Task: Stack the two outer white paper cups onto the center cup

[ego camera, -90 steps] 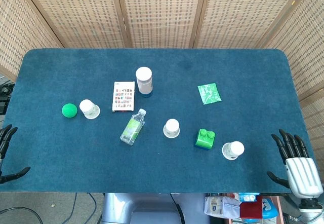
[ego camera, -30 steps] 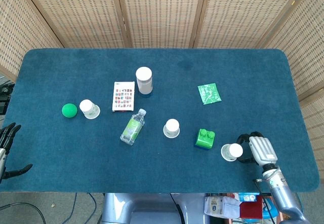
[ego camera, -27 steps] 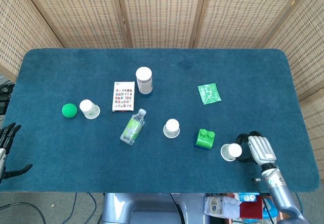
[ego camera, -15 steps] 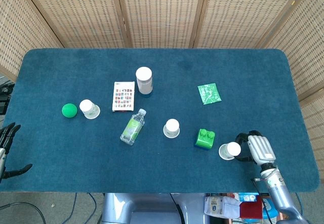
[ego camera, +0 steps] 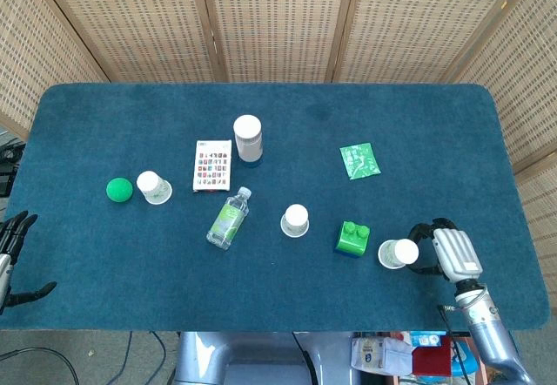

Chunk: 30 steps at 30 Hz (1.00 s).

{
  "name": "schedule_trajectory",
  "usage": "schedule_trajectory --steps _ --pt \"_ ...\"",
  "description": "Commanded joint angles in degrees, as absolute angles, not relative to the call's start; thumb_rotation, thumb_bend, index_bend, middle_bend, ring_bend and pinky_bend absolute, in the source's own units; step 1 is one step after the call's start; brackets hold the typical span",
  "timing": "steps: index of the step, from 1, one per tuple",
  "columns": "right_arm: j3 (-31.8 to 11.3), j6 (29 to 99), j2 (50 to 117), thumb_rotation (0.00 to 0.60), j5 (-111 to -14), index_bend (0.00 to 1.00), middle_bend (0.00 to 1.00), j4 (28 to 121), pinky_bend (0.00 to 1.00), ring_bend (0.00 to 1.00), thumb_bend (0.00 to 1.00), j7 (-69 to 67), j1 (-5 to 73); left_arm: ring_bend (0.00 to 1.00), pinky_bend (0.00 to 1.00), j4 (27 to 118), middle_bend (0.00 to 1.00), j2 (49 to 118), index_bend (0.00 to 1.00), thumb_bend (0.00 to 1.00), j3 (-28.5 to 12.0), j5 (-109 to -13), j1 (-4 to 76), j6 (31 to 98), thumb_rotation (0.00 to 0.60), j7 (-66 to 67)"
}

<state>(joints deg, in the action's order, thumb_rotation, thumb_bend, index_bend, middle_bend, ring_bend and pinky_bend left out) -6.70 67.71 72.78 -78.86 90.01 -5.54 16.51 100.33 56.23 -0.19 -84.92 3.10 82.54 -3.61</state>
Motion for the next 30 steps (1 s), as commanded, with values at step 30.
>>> schedule_trajectory --steps 30 --pt "-20.40 55.88 76.55 0.600 -40.61 0.57 0.59 104.69 0.27 0.45 0.42 27.25 45.43 0.00 0.00 99.19 0.00 56.78 0.00 0.09 -1.53 -80.56 5.19 78.32 0.600 -3.49"
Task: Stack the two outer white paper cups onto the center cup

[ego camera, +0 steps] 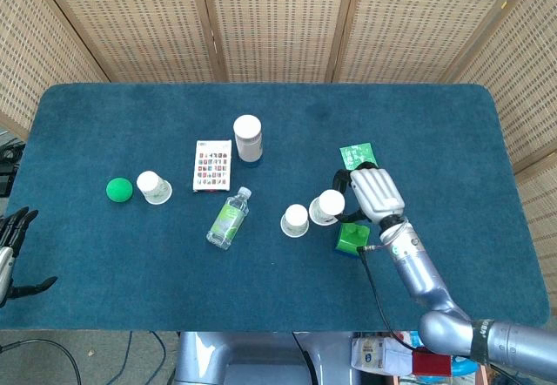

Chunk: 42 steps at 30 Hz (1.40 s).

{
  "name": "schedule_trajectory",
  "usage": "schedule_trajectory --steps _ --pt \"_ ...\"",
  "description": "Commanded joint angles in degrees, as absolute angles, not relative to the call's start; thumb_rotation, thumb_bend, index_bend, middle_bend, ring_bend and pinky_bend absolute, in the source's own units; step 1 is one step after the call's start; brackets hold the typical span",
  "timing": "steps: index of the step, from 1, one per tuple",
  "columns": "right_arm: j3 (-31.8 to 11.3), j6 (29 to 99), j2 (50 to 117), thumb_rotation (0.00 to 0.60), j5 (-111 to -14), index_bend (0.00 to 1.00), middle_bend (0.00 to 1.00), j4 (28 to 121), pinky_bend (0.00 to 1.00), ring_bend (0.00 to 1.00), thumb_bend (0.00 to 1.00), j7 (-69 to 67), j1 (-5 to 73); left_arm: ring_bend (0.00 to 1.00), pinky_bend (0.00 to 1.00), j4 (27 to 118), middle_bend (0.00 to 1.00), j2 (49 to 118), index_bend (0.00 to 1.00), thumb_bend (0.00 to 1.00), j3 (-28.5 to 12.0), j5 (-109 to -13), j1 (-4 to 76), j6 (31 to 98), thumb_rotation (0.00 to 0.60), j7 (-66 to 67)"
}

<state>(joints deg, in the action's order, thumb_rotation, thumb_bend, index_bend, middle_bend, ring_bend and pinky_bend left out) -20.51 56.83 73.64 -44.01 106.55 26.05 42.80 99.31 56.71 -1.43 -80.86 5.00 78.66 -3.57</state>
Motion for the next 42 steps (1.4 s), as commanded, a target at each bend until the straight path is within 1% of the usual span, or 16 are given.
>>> schedule_trajectory --steps 1,9,15,18,19,21,22,23,24,25,27,28,31,35,37,42 --pt "-20.43 55.75 77.13 0.600 -39.99 0.57 0.59 104.27 0.27 0.45 0.42 27.20 45.90 0.00 0.00 99.16 0.00 56.79 0.00 0.09 -1.57 -80.43 5.28 78.14 0.600 -3.45" --pt "-20.16 56.62 81.09 0.600 -36.47 0.57 0.59 101.24 0.27 0.45 0.42 28.54 49.76 0.00 0.00 99.13 0.00 56.89 0.00 0.09 -1.69 -79.61 5.70 77.26 0.600 -2.96" --pt "-19.90 57.96 81.57 0.600 -35.97 0.57 0.59 101.50 0.27 0.45 0.42 28.75 50.87 0.00 0.00 99.11 0.00 56.83 0.00 0.09 -1.64 -79.50 5.81 77.01 0.600 -3.06" --pt "-19.47 58.32 81.62 0.600 -35.50 0.57 0.57 101.28 0.27 0.45 0.42 28.81 51.21 0.00 0.00 99.19 0.00 56.73 0.00 0.09 -1.60 -79.64 5.72 77.21 0.600 -3.23" --pt "-19.29 58.46 81.65 0.600 -35.46 0.55 0.54 101.17 0.27 0.45 0.41 28.70 51.28 0.00 0.00 99.20 0.00 56.70 0.00 0.09 -1.57 -79.71 5.67 77.29 0.600 -3.35" --pt "-18.90 58.31 81.50 0.600 -35.60 0.47 0.44 101.29 0.27 0.42 0.33 28.29 51.30 0.00 0.00 99.14 0.00 56.68 0.00 0.09 -1.55 -79.75 5.62 77.38 0.600 -3.47" --pt "-18.74 57.89 81.29 0.600 -35.76 0.38 0.36 101.51 0.26 0.37 0.24 27.88 51.26 0.00 0.00 99.14 0.00 56.68 0.00 0.09 -1.54 -79.76 5.62 77.39 0.600 -3.49" --pt "-18.47 57.03 80.89 0.600 -36.05 0.32 0.30 101.87 0.25 0.33 0.18 27.26 51.21 0.00 0.00 99.16 0.00 56.67 0.00 0.09 -1.49 -79.83 5.64 77.36 0.600 -3.46" --pt "-18.24 56.70 80.52 0.600 -36.79 0.24 0.21 102.05 0.21 0.25 0.10 26.98 51.15 0.00 0.00 99.16 0.00 56.67 0.00 0.09 -1.46 -79.90 5.64 77.38 0.600 -3.44" --pt "-18.06 56.64 80.30 0.600 -37.52 0.16 0.13 102.16 0.16 0.17 0.05 26.64 51.05 0.00 0.00 99.16 0.00 56.66 0.00 0.09 -1.46 -79.91 5.62 77.41 0.600 -3.47" --pt "-17.78 56.93 80.00 0.600 -39.10 0.08 0.04 102.37 0.08 0.07 0.00 26.03 50.83 0.00 0.00 99.16 0.00 56.66 0.00 0.09 -1.47 -79.85 5.61 77.43 0.600 -3.52" --pt "-17.64 57.17 79.80 0.600 -39.89 0.05 0.01 102.59 0.04 0.02 0.00 25.74 50.66 0.00 0.00 99.13 0.00 56.65 0.00 0.09 -1.47 -79.80 5.61 77.41 0.600 -3.58" --pt "-17.37 57.88 78.94 0.600 -41.86 0.03 0.00 103.47 0.00 0.00 0.00 24.44 49.93 0.00 0.00 99.13 0.00 56.69 0.00 0.09 -1.45 -79.79 5.71 77.22 0.600 -3.54" --pt "-16.38 58.98 77.03 0.600 -44.42 0.03 0.00 104.86 0.00 0.00 0.00 23.51 48.58 0.00 0.00 99.07 0.00 56.68 0.00 0.09 -1.41 -79.82 5.74 77.17 0.600 -3.63" --pt "-15.20 59.83 75.46 0.600 -47.61 0.03 0.00 105.81 0.00 0.00 0.00 22.17 46.92 0.00 0.00 98.92 0.00 56.66 0.00 0.09 -1.50 -79.60 5.78 77.07 0.600 -3.88" --pt "-10.12 63.31 71.10 0.600 -59.66 0.03 0.00 105.92 0.00 0.00 0.00 17.85 41.04 0.00 0.00 98.28 0.00 56.90 0.00 0.09 -1.88 -79.16 6.41 76.18 0.600 -4.34"
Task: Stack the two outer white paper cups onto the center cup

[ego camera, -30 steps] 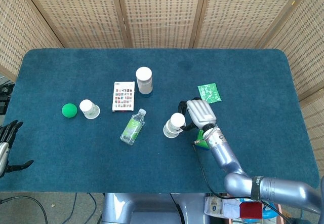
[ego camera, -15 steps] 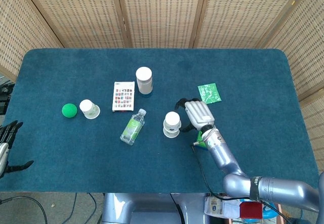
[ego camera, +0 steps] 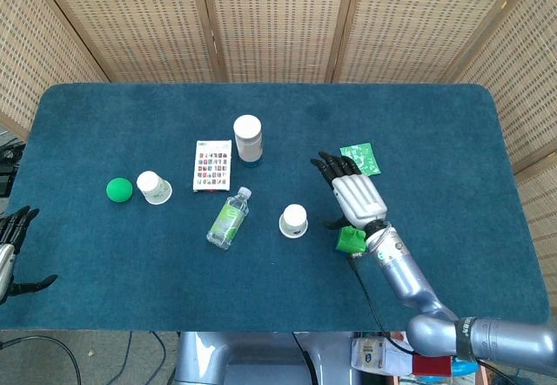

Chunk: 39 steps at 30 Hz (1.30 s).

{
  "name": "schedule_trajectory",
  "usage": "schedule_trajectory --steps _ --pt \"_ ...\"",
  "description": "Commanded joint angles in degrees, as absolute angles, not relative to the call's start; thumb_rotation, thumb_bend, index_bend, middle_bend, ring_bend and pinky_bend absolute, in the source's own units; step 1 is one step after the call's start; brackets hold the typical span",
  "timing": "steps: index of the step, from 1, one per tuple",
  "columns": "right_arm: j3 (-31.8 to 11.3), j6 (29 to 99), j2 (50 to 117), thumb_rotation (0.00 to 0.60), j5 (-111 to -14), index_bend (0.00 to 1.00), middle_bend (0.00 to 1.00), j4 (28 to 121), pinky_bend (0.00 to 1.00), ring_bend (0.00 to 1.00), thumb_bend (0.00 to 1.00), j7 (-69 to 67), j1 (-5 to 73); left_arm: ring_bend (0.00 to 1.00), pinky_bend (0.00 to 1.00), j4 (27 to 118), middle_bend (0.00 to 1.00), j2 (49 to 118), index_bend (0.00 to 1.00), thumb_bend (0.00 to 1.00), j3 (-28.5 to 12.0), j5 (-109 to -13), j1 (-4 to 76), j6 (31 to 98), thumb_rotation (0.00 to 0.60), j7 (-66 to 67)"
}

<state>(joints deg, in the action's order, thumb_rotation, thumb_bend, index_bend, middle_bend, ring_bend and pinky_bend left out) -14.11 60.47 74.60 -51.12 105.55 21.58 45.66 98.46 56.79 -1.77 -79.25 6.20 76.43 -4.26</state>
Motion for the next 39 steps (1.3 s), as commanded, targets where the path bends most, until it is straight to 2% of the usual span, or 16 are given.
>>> schedule_trajectory --steps 1,5,8,11,16,21,23,28,31,35,39 --pt "-8.65 64.22 70.01 0.600 -63.04 0.03 0.00 105.32 0.00 0.00 0.00 15.98 39.36 0.00 0.00 98.01 0.00 57.05 0.00 0.09 -2.01 -79.26 6.81 75.72 0.600 -4.50" --pt "-4.14 68.26 66.18 0.600 -74.38 0.03 0.00 102.04 0.00 0.00 0.00 6.95 33.60 0.00 0.00 96.00 0.00 57.86 0.00 0.09 -2.75 -81.39 9.01 74.00 0.600 -7.31" --pt "-0.49 75.49 64.75 0.600 -82.11 0.03 0.00 96.76 0.00 0.00 0.00 1.81 27.86 0.00 0.00 93.13 0.00 60.09 0.00 0.09 -4.68 -82.10 11.82 72.90 0.600 -7.44" --pt "1.54 79.81 64.77 0.600 -85.38 0.03 0.00 93.95 0.00 0.00 0.00 -2.39 24.00 0.00 0.00 91.74 0.00 61.50 0.00 0.09 -6.06 -81.97 14.43 70.87 0.600 -7.24" --pt "4.39 86.15 66.18 0.600 -89.49 0.03 0.00 89.40 0.00 0.00 0.00 -5.48 18.09 0.00 0.00 91.23 0.00 61.71 0.00 0.09 -7.69 -81.30 20.31 63.38 0.600 -7.95" --pt "4.93 91.36 68.08 0.600 -92.07 0.03 0.00 86.40 0.00 0.00 0.00 -6.63 14.03 0.00 0.00 88.83 0.00 64.78 0.00 0.09 -9.74 -78.01 25.58 57.39 0.600 -5.99" --pt "5.10 93.60 68.70 0.600 -93.45 0.03 0.00 84.90 0.00 0.00 0.00 -6.29 12.50 0.00 0.00 85.27 0.00 67.41 0.00 0.09 -10.23 -77.58 28.43 54.20 0.600 -6.36" --pt "4.13 95.30 69.50 0.600 -93.71 0.03 0.00 83.04 0.00 0.00 0.00 -7.29 10.79 0.00 0.01 79.22 0.00 71.61 0.00 0.10 -10.88 -73.79 32.34 48.97 0.600 -4.49" --pt "3.51 94.48 69.97 0.600 -93.01 0.03 0.00 81.60 0.00 0.00 0.00 -8.02 10.42 0.01 0.06 75.24 0.00 74.41 0.00 0.10 -11.30 -71.43 34.42 46.75 0.600 -2.80" --pt "2.81 93.38 69.90 0.600 -92.50 0.03 0.00 80.57 0.00 0.00 0.00 -8.54 10.16 0.06 0.12 70.39 0.00 77.94 0.00 0.10 -11.56 -69.23 37.09 43.63 0.600 -1.83" --pt "2.27 93.27 69.78 0.600 -92.50 0.03 0.00 80.33 0.00 0.00 0.00 -8.79 9.97 0.16 0.22 67.92 0.09 79.90 0.00 0.10 -11.64 -69.02 38.15 43.09 0.600 -2.19"
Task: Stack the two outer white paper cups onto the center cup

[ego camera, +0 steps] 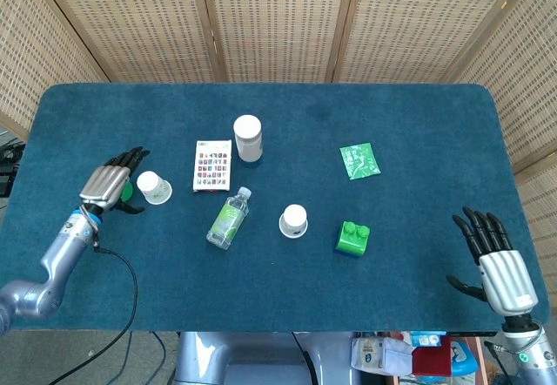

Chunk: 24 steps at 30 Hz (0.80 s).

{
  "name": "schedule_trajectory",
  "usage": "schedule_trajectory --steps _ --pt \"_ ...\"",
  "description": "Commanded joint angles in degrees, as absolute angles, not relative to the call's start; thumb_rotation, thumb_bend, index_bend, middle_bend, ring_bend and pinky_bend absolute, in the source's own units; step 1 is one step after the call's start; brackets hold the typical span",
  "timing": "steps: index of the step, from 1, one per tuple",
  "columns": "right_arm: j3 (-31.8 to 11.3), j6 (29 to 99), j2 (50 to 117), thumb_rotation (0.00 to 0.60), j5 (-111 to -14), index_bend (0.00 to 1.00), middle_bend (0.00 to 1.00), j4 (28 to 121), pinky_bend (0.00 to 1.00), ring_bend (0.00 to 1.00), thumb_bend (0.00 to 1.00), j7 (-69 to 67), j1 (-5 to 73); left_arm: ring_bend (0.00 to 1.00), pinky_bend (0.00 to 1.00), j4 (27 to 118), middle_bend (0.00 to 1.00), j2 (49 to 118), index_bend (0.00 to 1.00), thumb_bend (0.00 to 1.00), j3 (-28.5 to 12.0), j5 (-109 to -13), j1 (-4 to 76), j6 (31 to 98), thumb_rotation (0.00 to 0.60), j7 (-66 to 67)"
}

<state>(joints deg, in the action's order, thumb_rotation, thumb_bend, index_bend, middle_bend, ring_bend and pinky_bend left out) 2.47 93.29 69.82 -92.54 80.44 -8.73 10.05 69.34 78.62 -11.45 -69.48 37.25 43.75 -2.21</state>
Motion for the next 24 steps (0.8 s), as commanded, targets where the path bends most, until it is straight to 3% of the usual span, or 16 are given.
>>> schedule_trajectory --steps 1,7,13,24 --pt "2.07 93.23 69.77 0.600 -92.43 0.03 0.00 80.30 0.00 0.00 0.00 -8.86 9.90 0.19 0.25 67.19 0.12 80.50 0.01 0.10 -11.62 -68.92 38.48 42.86 0.600 -2.22" --pt "1.14 92.59 69.87 0.600 -91.88 0.04 0.00 80.12 0.00 0.00 0.00 -8.99 9.61 0.34 0.34 64.05 0.29 82.83 0.16 0.19 -11.33 -67.06 39.94 41.54 0.600 0.21" --pt "0.19 91.48 70.27 0.600 -91.40 0.04 0.00 79.81 0.00 0.00 0.00 -9.15 9.62 0.43 0.41 60.90 0.39 85.72 0.28 0.20 -12.12 -62.99 41.50 42.07 0.600 5.74" --pt "-0.95 90.40 70.65 0.600 -91.27 0.04 0.00 79.41 0.00 0.00 0.00 -9.70 9.38 0.52 0.49 58.94 0.50 87.60 0.41 0.28 -12.47 -59.58 42.05 43.46 0.600 9.61"
